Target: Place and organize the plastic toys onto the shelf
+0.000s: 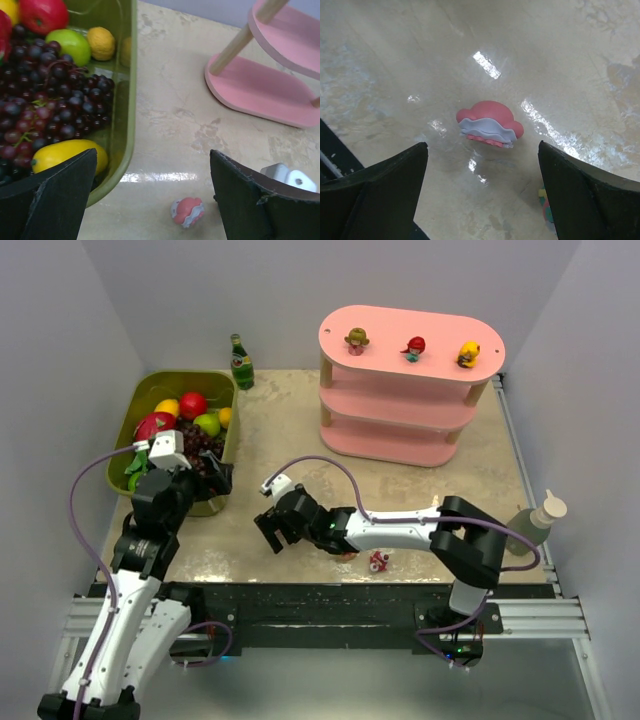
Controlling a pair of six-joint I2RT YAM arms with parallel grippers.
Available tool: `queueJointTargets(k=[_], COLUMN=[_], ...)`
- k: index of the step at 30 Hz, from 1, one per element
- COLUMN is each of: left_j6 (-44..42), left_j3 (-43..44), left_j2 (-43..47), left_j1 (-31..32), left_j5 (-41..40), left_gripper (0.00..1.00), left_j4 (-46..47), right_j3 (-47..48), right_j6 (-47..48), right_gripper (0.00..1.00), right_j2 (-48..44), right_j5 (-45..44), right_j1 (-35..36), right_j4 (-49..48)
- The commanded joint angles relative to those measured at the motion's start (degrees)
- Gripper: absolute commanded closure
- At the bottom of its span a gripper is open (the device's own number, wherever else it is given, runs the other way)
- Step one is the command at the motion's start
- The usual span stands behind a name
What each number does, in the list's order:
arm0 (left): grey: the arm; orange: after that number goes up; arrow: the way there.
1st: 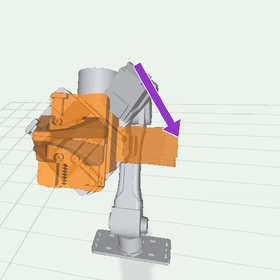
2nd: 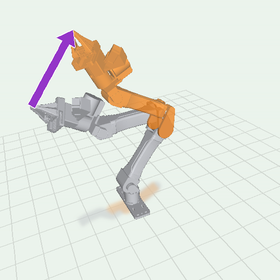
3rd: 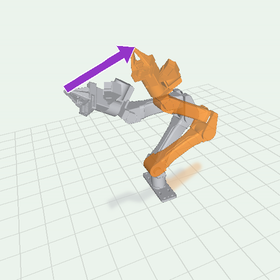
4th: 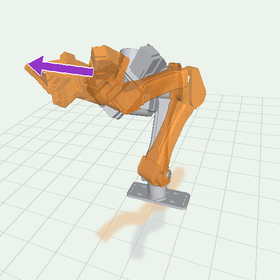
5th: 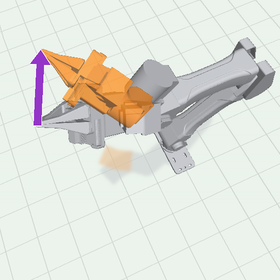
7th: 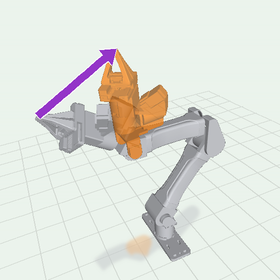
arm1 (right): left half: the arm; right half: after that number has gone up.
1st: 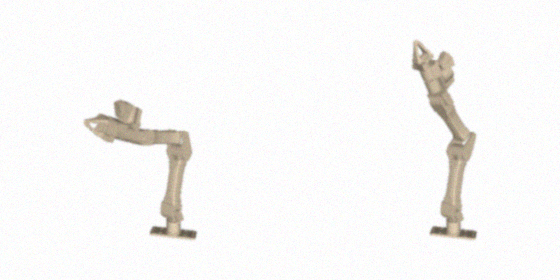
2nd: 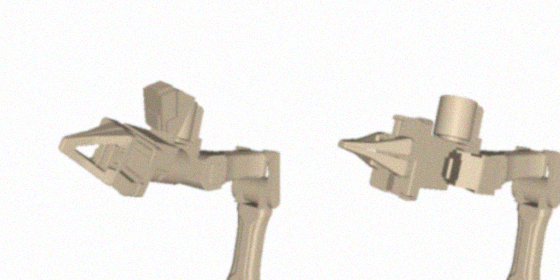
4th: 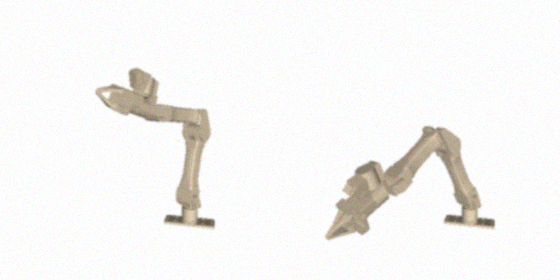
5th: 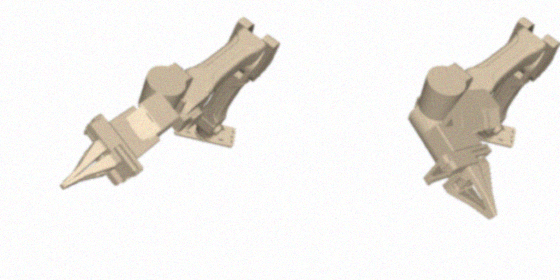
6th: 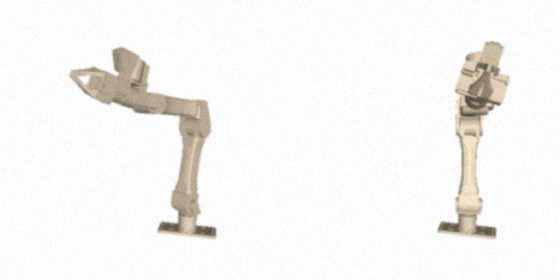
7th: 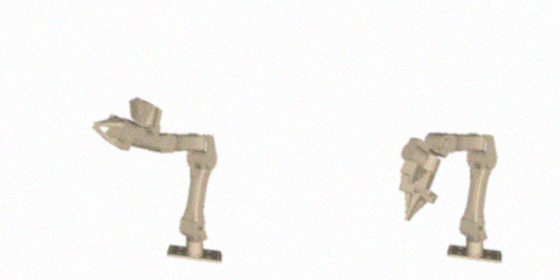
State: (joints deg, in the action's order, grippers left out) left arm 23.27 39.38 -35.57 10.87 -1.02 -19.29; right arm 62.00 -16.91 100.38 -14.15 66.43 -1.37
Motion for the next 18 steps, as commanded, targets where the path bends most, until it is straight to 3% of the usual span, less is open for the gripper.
queueJointTargets(k=[1, 9, 18], left_j6=[0.8, 0.1, -0.2], left_j3=[-0.5, -0.5, -0.6], left_j2=[4.8, 4.8, 3.9], left_j1=[-0.5, -0.5, -0.5], left_j5=[-8.9, -5.8, -4.5], left_gripper=[0.01, 0.01, 0.01], left_j4=[-1.7, -1.6, -1.7], right_j3=[2.1, -0.2, 1.0], right_j6=[-4.8, -4.9, -8.0], right_gripper=[0.05, 0.06, 0.07], right_j2=[1.4, 4.1, 6.1], right_j5=[-6.7, -7.5, -8.6], right_j1=[0.4, 0.5, 0.5], right_j4=[-4.0, -10.3, -10.1])
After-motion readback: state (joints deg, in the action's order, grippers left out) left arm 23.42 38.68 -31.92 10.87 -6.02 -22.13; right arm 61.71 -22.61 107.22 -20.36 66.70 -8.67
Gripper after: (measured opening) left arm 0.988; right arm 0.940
